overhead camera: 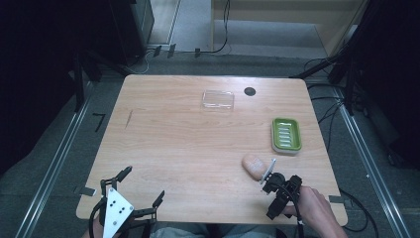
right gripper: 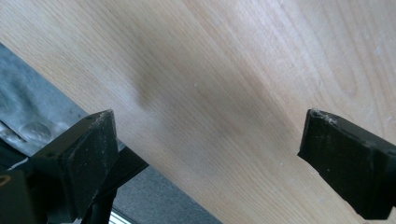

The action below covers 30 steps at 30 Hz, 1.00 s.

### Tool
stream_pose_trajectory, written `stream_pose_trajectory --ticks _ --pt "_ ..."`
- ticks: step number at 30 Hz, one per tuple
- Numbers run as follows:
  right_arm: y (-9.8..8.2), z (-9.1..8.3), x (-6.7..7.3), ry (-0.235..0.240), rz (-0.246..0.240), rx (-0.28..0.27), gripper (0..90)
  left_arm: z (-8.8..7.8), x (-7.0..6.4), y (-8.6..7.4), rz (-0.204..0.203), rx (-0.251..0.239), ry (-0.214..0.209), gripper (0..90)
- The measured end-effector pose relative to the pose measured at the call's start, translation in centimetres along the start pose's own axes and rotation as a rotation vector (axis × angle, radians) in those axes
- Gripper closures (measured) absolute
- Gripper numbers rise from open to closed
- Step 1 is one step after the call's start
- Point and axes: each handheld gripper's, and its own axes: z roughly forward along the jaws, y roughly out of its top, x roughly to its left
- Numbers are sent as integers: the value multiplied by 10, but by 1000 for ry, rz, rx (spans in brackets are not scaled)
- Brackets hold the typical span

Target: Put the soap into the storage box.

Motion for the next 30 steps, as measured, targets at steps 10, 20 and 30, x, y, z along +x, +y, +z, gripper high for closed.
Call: stream_pose_trajectory --ticks 10,20,30 --pt "15 -6 6 -23 -26 -3 41 4 0 1 -1 0 -8 0" --pt "22 -9 3 -31 -32 -3 41 4 -1 1 8 2 -9 0" --pt "38 -17 -14 -17 -3 -31 41 3 -1 1 5 -5 -9 0"
